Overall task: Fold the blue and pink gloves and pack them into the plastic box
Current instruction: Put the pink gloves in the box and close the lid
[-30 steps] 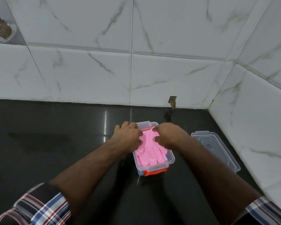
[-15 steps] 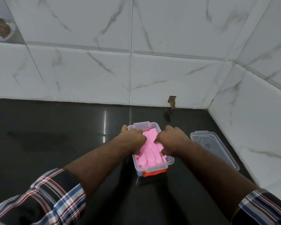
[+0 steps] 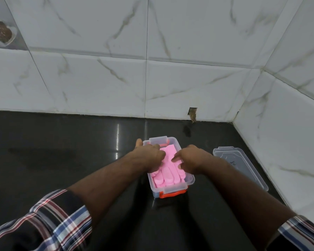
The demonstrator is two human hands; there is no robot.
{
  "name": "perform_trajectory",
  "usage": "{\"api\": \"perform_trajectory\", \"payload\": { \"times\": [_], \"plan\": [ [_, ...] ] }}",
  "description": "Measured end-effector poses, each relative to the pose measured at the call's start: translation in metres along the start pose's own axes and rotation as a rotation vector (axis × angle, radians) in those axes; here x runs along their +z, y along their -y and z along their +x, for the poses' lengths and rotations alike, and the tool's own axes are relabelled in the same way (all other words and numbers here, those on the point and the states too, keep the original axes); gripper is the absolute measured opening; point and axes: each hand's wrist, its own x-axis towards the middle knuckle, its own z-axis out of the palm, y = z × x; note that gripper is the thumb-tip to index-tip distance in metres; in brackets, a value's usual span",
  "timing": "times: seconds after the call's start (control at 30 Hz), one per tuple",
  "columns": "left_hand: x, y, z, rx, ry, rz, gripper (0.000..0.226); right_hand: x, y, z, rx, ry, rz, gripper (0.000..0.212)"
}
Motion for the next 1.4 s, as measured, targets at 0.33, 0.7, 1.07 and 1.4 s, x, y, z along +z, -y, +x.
{"api": "perform_trajectory", "payload": {
  "times": [0.33,0.7,1.07,1.4],
  "plan": [
    [0.016,-0.012,-0.001,0.033,-0.007,0.015,0.074,0.005,0.009,-0.008,-0.104,0.014,-0.259,0.068],
    [0.031,-0.024,-0.004,-0.027,-0.096,0.069,0.072,0.023,0.013,-0.005,-0.076,-0.066,-0.189,0.068],
    [-0.003,0.025,-0.015,0.041,0.054,-0.241,0.052,-0.001,0.045,-0.024,0.022,-0.295,0.010,0.042],
    [0.016,0.038,-0.032,0.102,0.025,-0.067,0.044,0.020,0.070,-0.018,0.073,-0.161,0.242,0.038]
  ]
}}
